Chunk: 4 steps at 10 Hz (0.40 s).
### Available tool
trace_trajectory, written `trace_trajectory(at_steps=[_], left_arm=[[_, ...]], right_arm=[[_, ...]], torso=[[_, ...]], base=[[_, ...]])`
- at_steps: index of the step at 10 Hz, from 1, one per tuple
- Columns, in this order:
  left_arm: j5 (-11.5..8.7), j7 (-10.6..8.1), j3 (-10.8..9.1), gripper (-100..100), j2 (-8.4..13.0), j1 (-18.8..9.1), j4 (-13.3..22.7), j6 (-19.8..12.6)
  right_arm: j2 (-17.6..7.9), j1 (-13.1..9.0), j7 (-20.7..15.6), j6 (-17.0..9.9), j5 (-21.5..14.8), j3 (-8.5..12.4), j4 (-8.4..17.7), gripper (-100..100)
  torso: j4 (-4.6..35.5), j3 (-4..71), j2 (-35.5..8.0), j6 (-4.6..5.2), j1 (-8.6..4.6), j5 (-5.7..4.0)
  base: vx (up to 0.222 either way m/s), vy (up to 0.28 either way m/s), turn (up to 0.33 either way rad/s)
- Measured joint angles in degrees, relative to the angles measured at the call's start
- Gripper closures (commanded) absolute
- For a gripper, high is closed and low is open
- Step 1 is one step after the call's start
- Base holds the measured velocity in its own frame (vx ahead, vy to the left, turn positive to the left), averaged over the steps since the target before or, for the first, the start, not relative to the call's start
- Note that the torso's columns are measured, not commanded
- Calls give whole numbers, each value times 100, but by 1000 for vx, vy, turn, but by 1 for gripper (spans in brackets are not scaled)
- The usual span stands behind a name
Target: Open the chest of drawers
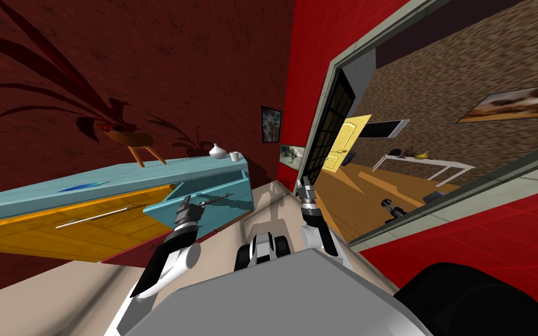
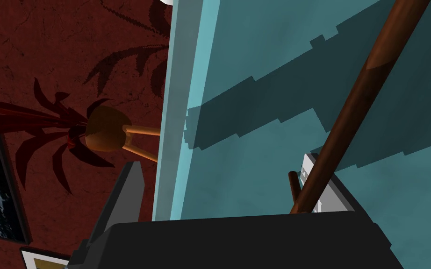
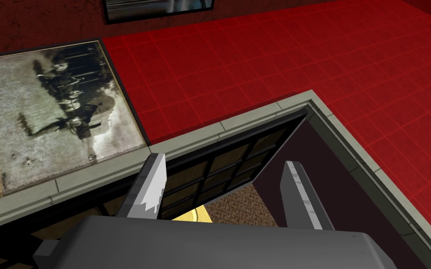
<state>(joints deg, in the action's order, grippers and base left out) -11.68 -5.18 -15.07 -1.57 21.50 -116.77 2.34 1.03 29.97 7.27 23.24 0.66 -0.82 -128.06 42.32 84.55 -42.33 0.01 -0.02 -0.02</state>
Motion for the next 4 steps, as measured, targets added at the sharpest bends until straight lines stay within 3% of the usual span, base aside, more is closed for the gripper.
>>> trace_trajectory(at_steps=[4], left_arm=[[1,2,0,0,0,2,4,-2]], right_arm=[[0,0,0,0,0,0,0,0]], torso=[[-2,1,2,-1,1,1]], base=[[0,0,0]])
